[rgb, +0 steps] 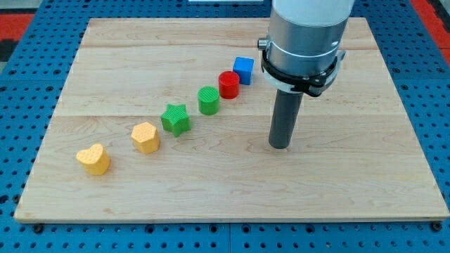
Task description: Separate the blue triangle red star and blue cube away from the diagonal line
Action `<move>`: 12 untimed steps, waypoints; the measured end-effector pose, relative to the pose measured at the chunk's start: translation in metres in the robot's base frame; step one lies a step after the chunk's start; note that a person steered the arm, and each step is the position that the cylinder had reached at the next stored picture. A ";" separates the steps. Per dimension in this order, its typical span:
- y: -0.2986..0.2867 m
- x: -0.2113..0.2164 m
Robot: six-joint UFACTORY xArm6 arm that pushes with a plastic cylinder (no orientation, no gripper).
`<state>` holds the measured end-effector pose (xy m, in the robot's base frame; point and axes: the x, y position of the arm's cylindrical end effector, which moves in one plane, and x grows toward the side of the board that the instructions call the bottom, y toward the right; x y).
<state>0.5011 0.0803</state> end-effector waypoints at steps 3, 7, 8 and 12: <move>-0.008 -0.008; 0.210 -0.244; 0.186 -0.306; 0.060 -0.201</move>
<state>0.2999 0.1406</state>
